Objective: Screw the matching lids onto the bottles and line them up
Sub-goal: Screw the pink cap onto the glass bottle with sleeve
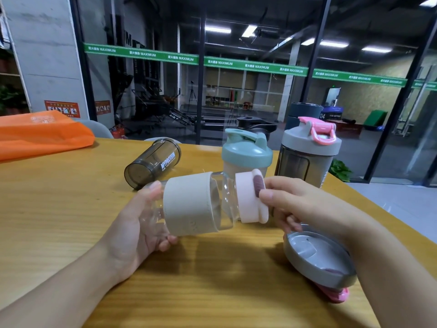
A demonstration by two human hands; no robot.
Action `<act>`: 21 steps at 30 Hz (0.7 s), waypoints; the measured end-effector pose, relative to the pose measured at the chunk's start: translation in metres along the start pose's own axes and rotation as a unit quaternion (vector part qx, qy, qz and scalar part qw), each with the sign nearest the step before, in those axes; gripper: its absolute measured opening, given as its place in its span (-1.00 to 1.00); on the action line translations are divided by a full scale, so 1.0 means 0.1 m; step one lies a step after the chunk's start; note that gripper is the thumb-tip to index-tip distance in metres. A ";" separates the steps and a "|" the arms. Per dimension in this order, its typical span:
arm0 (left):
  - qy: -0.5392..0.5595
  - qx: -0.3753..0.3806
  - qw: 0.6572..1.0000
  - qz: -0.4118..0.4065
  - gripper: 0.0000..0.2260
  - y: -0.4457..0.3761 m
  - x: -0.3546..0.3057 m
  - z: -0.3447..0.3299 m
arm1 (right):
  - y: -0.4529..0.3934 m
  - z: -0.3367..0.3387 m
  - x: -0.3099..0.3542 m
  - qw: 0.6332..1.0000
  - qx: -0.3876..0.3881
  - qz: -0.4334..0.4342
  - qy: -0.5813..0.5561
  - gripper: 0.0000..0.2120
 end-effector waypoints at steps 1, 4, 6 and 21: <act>-0.001 0.001 1.000 -0.002 -0.48 0.00 0.00 -0.01 | 0.01 0.00 0.01 1.000 -0.011 -0.005 -0.001 -0.61; -0.005 0.003 1.000 -0.002 -0.52 0.02 -0.01 -0.03 | 0.01 -0.01 0.03 0.999 -0.042 -0.024 0.004 -0.53; -0.005 0.001 1.000 -0.003 -0.51 0.01 -0.02 -0.02 | 0.00 -0.02 0.04 0.998 -0.041 -0.042 0.011 -0.45; 0.002 -0.007 1.000 -0.001 -0.56 0.00 -0.02 -0.02 | 0.00 0.05 -0.04 0.997 0.048 0.046 -0.028 -0.31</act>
Point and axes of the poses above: each hand's wrist, its own y-axis away from the middle knuckle, its own z-axis out of the back of the hand, x = y × z, the point moved 5 cm from there along -y, towards the middle knuckle, and after that the axes turned 12 degrees about -z, right-handed, at the moved point
